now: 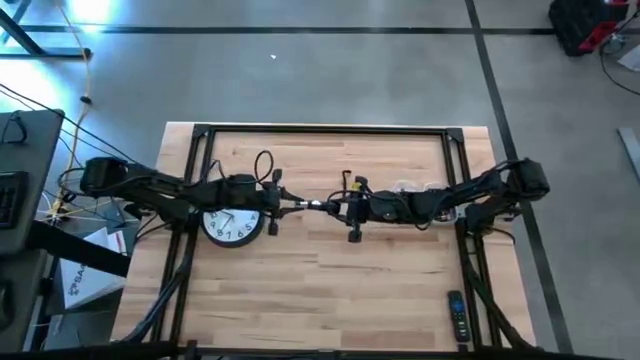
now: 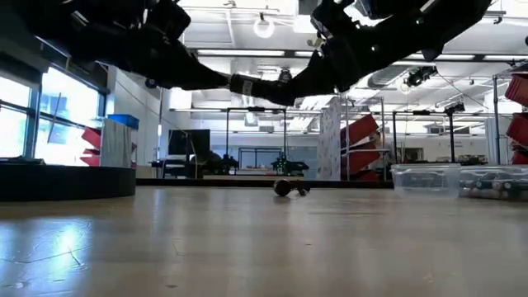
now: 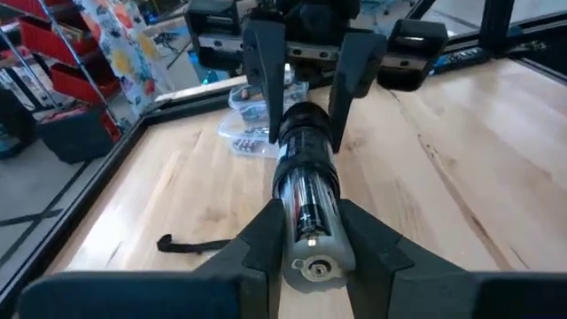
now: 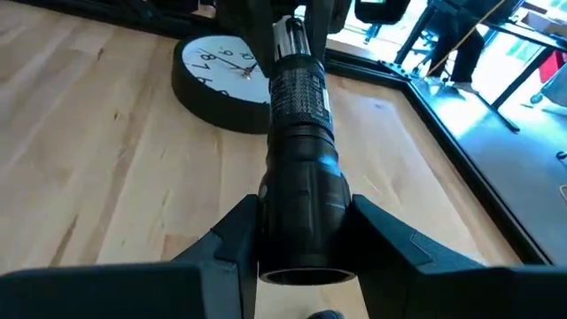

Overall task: Insert battery
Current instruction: Insert the white battery case into the black flashlight, then close the black flashlight lid

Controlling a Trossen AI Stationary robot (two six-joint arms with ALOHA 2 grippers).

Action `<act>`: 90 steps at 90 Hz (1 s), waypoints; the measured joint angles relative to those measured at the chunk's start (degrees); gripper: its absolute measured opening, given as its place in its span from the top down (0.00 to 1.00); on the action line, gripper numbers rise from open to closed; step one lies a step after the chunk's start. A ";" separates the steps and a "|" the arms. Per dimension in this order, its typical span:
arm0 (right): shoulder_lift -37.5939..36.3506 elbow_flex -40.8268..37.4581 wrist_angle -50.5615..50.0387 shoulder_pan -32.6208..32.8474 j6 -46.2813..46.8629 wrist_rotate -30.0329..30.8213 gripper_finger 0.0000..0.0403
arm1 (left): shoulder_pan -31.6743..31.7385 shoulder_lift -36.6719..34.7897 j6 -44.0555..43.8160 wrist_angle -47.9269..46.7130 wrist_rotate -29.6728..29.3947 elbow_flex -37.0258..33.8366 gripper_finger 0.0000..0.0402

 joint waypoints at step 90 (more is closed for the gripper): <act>4.03 -0.17 1.79 -0.35 1.03 0.12 0.73 | 0.00 3.50 -0.98 -11.54 -0.63 6.04 0.58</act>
